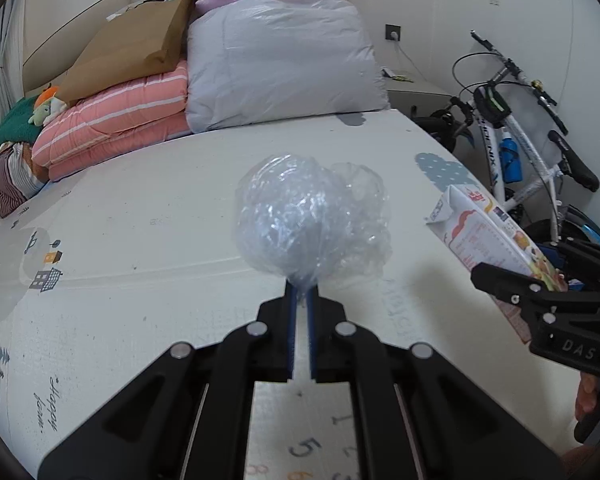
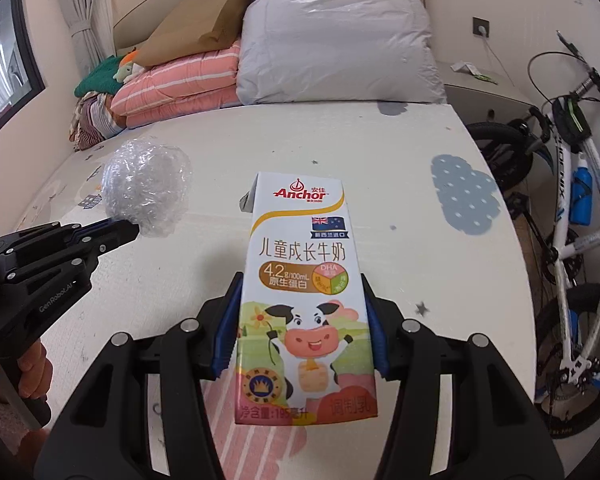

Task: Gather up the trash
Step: 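Carry the plastic wrap and milk carton off the bed to the grey bin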

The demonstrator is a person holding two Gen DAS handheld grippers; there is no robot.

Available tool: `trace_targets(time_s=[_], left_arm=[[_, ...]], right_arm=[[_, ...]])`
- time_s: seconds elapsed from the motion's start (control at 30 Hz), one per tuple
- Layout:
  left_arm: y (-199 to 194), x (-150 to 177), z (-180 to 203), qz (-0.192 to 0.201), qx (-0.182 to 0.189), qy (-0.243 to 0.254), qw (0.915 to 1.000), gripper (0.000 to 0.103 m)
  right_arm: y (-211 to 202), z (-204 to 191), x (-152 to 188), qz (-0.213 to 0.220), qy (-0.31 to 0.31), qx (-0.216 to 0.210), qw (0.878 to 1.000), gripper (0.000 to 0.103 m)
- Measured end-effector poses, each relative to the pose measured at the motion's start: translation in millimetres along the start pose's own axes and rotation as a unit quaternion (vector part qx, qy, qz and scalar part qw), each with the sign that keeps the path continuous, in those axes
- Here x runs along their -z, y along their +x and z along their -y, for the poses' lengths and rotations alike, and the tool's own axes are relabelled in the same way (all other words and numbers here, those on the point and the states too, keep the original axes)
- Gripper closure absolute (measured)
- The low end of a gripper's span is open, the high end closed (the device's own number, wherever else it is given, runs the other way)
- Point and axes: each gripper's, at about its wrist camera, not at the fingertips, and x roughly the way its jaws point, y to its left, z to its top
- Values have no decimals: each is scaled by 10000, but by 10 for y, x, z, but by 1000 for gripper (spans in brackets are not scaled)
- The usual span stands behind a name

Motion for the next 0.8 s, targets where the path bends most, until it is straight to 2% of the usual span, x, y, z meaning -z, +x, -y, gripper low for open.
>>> trace_targets(time_s=[0.2,0.4,0.6,0.8], left_arm=[[-626,208,654,78,437,335,9985,98],[-1317,386,1349,213,911,678,9933,98],[-1876,581,2111,437,1334,1201,9828,98],[-2161,734,2863,456,1816,1646,9684,98]], right_arm=[[-866,216,467,194,252,301,9990,52],[-1836,506,894,473,565,658,9951,52],[-2720,884,1381,823,928,1144,9857,52],[-3348,1355,1899,970,1344,1636,9725,52]])
